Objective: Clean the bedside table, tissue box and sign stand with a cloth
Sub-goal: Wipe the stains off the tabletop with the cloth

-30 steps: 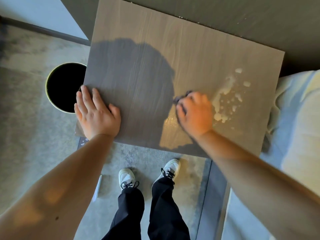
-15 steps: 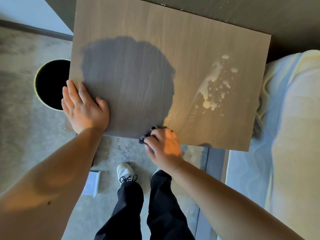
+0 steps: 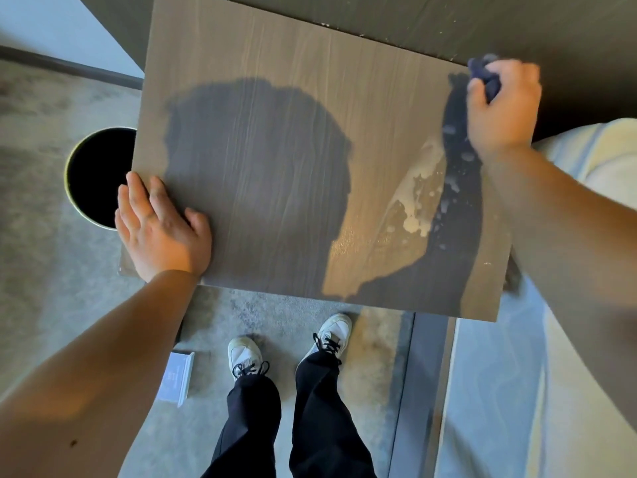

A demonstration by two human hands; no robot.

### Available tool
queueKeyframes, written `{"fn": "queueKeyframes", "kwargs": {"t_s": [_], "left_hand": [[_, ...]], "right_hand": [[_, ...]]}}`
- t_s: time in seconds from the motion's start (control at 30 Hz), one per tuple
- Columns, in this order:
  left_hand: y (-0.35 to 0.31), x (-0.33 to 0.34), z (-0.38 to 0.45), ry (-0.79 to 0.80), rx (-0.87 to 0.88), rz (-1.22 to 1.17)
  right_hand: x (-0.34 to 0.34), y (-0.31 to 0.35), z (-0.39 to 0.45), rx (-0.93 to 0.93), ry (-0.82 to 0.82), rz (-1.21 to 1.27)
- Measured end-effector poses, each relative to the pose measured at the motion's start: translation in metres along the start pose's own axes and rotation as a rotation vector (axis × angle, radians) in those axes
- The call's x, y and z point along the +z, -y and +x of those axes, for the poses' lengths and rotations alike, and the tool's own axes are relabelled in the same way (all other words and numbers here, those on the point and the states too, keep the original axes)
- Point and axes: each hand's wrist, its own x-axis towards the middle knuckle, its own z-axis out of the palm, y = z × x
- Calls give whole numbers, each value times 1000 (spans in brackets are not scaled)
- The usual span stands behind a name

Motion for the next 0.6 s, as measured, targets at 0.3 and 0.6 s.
{"fn": "queueKeyframes", "kwargs": {"t_s": [0.3, 0.6], "left_hand": [[-1, 0, 0, -4, 1, -7], [-1, -2, -1, 29, 4, -11]], "right_hand": [[17, -8, -2, 31, 84, -252], [33, 73, -169, -280, 242, -68]]}}
